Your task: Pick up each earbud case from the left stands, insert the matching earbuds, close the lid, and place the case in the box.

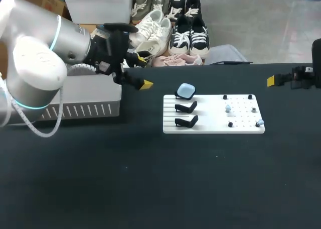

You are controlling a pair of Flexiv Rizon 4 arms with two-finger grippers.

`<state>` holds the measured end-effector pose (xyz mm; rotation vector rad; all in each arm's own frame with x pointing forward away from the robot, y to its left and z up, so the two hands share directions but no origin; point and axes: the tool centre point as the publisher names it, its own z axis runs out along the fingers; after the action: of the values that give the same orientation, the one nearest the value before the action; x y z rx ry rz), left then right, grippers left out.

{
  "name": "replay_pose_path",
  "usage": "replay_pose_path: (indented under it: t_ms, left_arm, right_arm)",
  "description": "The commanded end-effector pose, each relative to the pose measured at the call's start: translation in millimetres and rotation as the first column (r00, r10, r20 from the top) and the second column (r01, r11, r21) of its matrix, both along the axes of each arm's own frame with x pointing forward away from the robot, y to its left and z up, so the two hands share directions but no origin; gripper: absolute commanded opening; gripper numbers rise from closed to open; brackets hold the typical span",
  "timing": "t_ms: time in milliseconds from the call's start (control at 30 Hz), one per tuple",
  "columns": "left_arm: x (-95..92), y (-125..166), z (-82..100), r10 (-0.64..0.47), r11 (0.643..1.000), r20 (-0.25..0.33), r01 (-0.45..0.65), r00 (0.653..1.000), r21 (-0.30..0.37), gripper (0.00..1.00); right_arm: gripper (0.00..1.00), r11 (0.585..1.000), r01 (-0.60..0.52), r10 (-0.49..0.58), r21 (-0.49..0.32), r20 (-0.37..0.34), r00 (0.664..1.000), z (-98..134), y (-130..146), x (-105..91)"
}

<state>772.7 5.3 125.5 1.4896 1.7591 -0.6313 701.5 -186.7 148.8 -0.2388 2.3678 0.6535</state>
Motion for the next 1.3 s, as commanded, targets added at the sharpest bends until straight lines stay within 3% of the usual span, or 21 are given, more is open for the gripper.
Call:
replay_pose_path:
  t_ms: [33,367,633,800,1300]
  left_arm:
    - [1.2,0,-0.3,-0.004,1.0,-0.001,0.004,1.0,-0.001,1.0]
    - [1.2,0,-0.3,-0.004,1.0,-0.001,0.004,1.0,-0.001,1.0]
    - [0.9,-18,-12.6,0.017,0.999,0.025,-0.016,1.0,-0.039,1.0]
    - [8.4,-30,-20.7,-0.018,0.998,0.042,0.021,0.999,-0.06,1.0]
    - [37.6,-58,-41.9,-0.121,0.99,-0.011,0.12,0.993,-0.072,1.0]
  right_arm:
    - [1.0,1.0,0.001,-0.001,-0.002,-0.001,1.0,0,0,-0.1]
    - [1.0,1.0,0.001,-0.001,-0.002,-0.001,1.0,0,0,-0.1]
    - [1.0,1.0,0.001,-0.001,-0.002,-0.001,1.0,0,0,-0.1]
    - [1.0,1.0,0.001,-0.001,-0.002,-0.001,1.0,0,0,-0.1]
    - [1.0,1.0,0.001,-0.001,-0.002,-0.001,1.0,0,0,-0.1]
